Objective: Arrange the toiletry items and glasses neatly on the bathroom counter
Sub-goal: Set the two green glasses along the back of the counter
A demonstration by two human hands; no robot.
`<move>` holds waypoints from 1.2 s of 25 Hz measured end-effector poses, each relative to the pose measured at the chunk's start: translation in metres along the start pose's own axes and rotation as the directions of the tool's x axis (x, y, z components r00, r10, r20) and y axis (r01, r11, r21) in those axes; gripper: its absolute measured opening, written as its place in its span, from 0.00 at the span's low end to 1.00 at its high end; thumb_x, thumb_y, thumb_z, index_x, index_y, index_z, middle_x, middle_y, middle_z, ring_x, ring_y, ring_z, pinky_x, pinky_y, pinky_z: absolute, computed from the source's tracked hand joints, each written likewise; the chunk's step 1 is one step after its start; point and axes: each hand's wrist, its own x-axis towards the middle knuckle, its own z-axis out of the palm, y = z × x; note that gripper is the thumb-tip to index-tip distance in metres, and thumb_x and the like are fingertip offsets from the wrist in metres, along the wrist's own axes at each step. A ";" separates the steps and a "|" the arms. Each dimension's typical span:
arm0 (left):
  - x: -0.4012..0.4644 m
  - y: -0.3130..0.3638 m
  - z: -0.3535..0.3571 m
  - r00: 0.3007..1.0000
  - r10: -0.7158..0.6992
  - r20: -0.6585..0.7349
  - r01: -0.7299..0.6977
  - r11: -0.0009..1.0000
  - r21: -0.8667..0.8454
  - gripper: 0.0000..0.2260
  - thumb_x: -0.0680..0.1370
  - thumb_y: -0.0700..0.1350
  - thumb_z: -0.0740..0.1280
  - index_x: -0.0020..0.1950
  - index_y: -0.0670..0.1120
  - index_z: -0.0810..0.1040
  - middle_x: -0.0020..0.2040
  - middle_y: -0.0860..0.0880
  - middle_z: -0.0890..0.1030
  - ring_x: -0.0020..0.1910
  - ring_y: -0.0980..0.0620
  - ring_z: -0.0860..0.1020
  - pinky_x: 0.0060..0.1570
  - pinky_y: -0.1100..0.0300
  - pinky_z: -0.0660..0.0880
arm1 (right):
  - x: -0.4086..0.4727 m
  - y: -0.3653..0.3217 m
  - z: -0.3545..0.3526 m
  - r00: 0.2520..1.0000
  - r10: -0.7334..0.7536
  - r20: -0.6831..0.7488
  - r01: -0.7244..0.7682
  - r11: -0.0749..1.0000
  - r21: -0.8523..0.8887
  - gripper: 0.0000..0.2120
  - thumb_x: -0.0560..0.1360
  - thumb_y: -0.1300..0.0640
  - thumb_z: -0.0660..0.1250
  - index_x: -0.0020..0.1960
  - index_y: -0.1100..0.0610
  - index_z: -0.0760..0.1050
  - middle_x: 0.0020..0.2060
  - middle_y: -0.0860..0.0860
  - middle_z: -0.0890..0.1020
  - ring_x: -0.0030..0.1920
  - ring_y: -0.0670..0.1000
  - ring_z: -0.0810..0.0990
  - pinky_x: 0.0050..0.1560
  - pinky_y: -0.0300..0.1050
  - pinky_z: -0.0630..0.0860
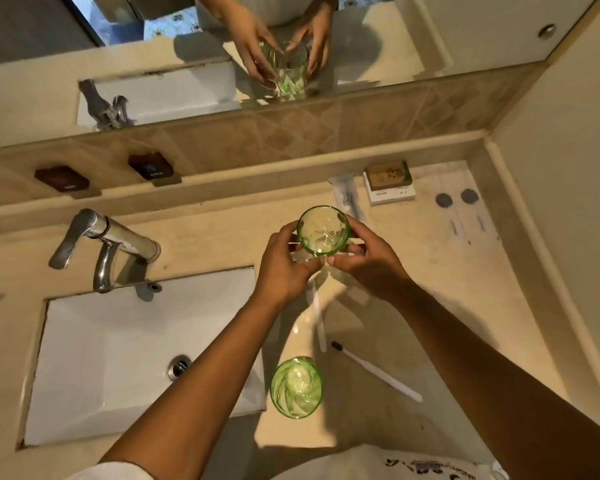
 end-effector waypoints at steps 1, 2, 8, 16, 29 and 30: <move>0.014 -0.002 -0.001 1.000 -0.021 0.000 0.021 0.999 -0.027 0.33 0.70 0.40 0.78 0.73 0.48 0.70 0.65 0.46 0.76 0.60 0.50 0.78 0.59 0.53 0.78 | 0.014 -0.002 0.002 1.000 0.001 -0.017 -0.002 1.000 -0.008 0.29 0.70 0.61 0.73 0.65 0.37 0.75 0.57 0.41 0.84 0.57 0.45 0.84 0.56 0.41 0.80; 0.027 -0.003 -0.002 0.999 -0.041 -0.004 0.041 0.998 -0.044 0.32 0.70 0.39 0.77 0.73 0.48 0.71 0.65 0.46 0.77 0.60 0.50 0.78 0.59 0.53 0.78 | 0.027 -0.004 0.006 0.998 -0.007 -0.057 0.004 0.999 -0.040 0.28 0.69 0.58 0.74 0.66 0.41 0.75 0.56 0.43 0.84 0.56 0.46 0.84 0.54 0.40 0.80; 0.094 -0.016 -0.005 0.992 -0.116 -0.047 0.108 0.983 -0.148 0.26 0.72 0.38 0.76 0.69 0.45 0.76 0.64 0.47 0.81 0.61 0.52 0.80 0.60 0.57 0.78 | 0.095 0.001 0.022 0.979 0.033 -0.203 -0.048 0.996 -0.069 0.24 0.70 0.61 0.78 0.64 0.58 0.78 0.58 0.55 0.84 0.55 0.52 0.85 0.54 0.40 0.81; 0.141 -0.027 0.000 1.000 0.007 -0.031 -0.011 0.992 -0.129 0.20 0.73 0.33 0.74 0.64 0.41 0.79 0.60 0.41 0.82 0.59 0.47 0.81 0.59 0.56 0.79 | 0.132 -0.001 0.026 0.965 0.036 -0.260 -0.038 0.999 -0.002 0.17 0.72 0.64 0.75 0.58 0.51 0.79 0.47 0.41 0.81 0.42 0.29 0.81 0.39 0.22 0.72; 0.152 -0.034 0.006 0.999 0.045 -0.012 -0.045 0.999 -0.012 0.18 0.72 0.39 0.74 0.61 0.46 0.81 0.57 0.46 0.82 0.56 0.50 0.82 0.59 0.47 0.78 | 0.142 0.011 0.025 0.960 0.059 -0.275 -0.066 0.998 -0.014 0.19 0.73 0.61 0.75 0.62 0.50 0.79 0.49 0.39 0.80 0.46 0.29 0.80 0.40 0.22 0.72; 0.152 -0.034 0.007 0.999 0.044 -0.014 -0.044 0.999 -0.007 0.18 0.72 0.39 0.74 0.62 0.46 0.81 0.57 0.46 0.82 0.56 0.50 0.82 0.59 0.48 0.79 | 0.142 0.012 0.025 0.959 0.061 -0.278 -0.066 0.998 -0.009 0.19 0.73 0.61 0.75 0.62 0.51 0.79 0.50 0.40 0.80 0.46 0.31 0.81 0.41 0.22 0.73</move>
